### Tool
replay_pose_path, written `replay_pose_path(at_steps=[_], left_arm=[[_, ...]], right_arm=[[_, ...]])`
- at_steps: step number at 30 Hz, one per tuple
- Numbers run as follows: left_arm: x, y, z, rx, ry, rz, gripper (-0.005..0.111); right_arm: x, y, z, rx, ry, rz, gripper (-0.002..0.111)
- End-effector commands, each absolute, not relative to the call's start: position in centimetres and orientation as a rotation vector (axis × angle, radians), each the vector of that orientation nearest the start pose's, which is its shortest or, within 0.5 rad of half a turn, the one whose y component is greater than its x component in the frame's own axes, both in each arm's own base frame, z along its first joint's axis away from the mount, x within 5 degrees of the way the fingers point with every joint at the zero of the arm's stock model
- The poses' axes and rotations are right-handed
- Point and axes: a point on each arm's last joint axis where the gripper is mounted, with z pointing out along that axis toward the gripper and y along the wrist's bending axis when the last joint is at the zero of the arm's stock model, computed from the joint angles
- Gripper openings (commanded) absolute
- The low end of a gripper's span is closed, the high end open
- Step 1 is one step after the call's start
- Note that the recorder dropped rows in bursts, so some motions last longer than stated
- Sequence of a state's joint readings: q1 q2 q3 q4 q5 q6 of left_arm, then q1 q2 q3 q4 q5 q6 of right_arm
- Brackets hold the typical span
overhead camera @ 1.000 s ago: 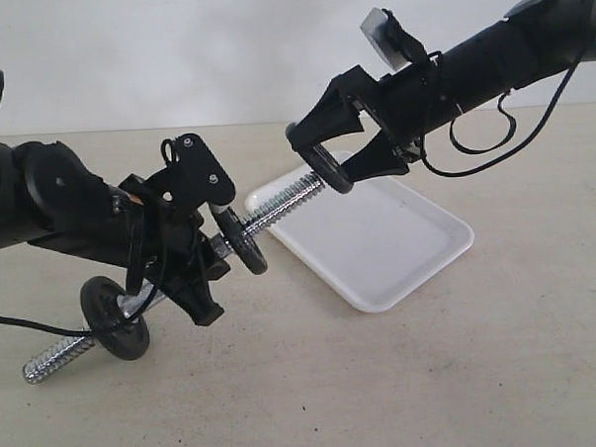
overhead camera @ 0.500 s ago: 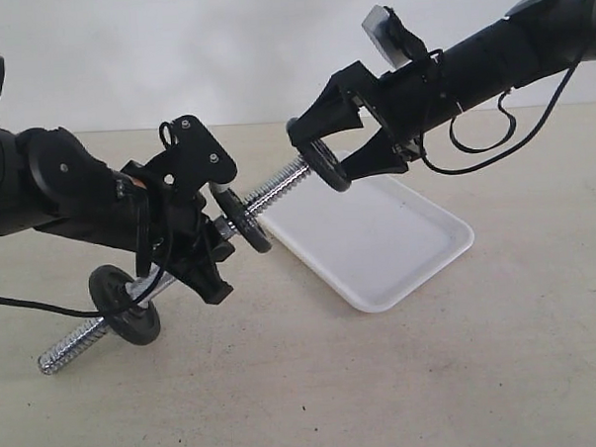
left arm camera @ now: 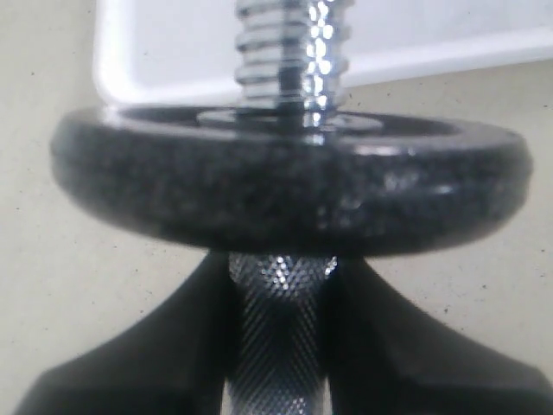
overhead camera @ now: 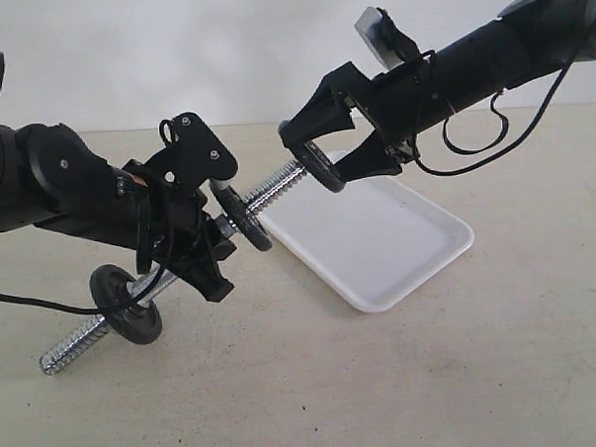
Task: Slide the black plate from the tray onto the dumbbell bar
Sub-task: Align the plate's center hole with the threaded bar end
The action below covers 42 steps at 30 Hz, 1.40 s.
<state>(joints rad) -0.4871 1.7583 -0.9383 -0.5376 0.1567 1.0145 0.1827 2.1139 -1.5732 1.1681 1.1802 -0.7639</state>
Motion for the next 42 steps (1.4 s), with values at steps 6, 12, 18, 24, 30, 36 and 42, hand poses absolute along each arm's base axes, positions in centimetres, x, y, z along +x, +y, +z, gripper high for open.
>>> replay_pose_path(at_steps=[6, 12, 18, 24, 30, 36, 42], left_arm=[[32.1, -17.1, 21.0, 0.972, 1.994, -0.044, 0.004], [32.1, -17.1, 21.0, 0.972, 1.994, -0.044, 0.004], [32.3, -17.1, 20.9, 0.943, 1.996, -0.043, 0.004], [32.5, -17.1, 20.8, 0.895, 2.003, -0.051, 0.004], [32.7, -17.0, 21.0, 0.846, 1.997, -0.053, 0.004], [33.0, -17.1, 21.6, 0.829, 1.971, -0.045, 0.004], [33.6, -17.7, 22.8, 0.805, 1.964, -0.090, 0.004]], right_arm=[[39.7, 18.0, 22.7, -0.647, 2.397, 1.511, 0.000], [39.7, 18.0, 22.7, -0.645, 2.398, 1.512, 0.000], [39.5, 18.0, 23.4, -0.654, 2.383, 1.506, 0.000], [39.0, 17.9, 25.1, -0.642, 2.366, 1.502, 0.000], [39.0, 17.8, 25.3, -0.620, 2.376, 1.510, 0.000], [38.9, 17.8, 25.7, -0.612, 2.369, 1.516, 0.000], [38.7, 17.8, 26.3, -0.618, 2.354, 1.513, 0.000]])
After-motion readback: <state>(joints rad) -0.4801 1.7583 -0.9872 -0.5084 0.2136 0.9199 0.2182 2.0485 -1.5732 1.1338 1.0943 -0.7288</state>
